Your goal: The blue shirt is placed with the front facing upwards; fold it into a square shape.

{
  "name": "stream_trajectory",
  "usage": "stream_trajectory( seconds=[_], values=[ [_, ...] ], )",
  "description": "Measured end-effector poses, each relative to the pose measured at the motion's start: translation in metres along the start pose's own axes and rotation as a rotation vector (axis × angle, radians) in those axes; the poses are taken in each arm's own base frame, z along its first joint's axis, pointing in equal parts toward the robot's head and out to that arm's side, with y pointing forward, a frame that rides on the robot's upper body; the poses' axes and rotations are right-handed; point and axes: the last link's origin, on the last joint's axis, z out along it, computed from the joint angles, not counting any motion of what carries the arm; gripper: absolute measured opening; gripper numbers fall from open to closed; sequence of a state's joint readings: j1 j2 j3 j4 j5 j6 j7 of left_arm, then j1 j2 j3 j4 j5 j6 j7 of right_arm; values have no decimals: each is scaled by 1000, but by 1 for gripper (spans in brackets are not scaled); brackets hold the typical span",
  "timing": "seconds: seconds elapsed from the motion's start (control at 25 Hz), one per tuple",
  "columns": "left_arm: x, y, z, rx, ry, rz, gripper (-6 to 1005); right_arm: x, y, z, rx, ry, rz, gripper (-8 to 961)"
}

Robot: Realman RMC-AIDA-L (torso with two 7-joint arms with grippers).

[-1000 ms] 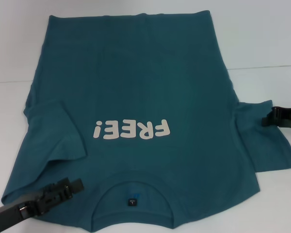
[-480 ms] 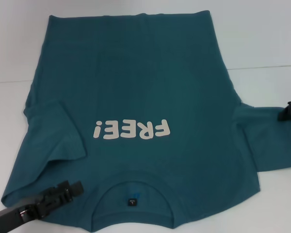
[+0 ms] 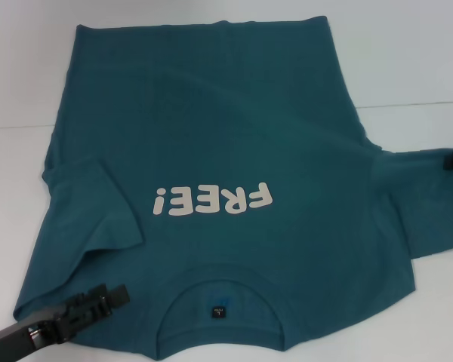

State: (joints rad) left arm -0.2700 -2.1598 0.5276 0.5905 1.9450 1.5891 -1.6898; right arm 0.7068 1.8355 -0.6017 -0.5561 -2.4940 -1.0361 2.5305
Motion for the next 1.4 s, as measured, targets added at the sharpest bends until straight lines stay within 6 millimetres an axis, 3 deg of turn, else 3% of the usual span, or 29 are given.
stream_trajectory(
  seconds=[0.28,0.48,0.84,1.4],
  values=[
    [1,0,-1,3,7,-2,766,-11,34,1,-52,87,-86,13],
    [1,-1,-3,10,20,-6,766,-4,64,14,-58,190,-176,13],
    [1,-2,-4,12,24,-6,766,-8,98,21,-93,222,-254,14],
    [3,-2,-2,10,23,-2,765,-22,115,34,-57,122,-220,14]
  ],
)
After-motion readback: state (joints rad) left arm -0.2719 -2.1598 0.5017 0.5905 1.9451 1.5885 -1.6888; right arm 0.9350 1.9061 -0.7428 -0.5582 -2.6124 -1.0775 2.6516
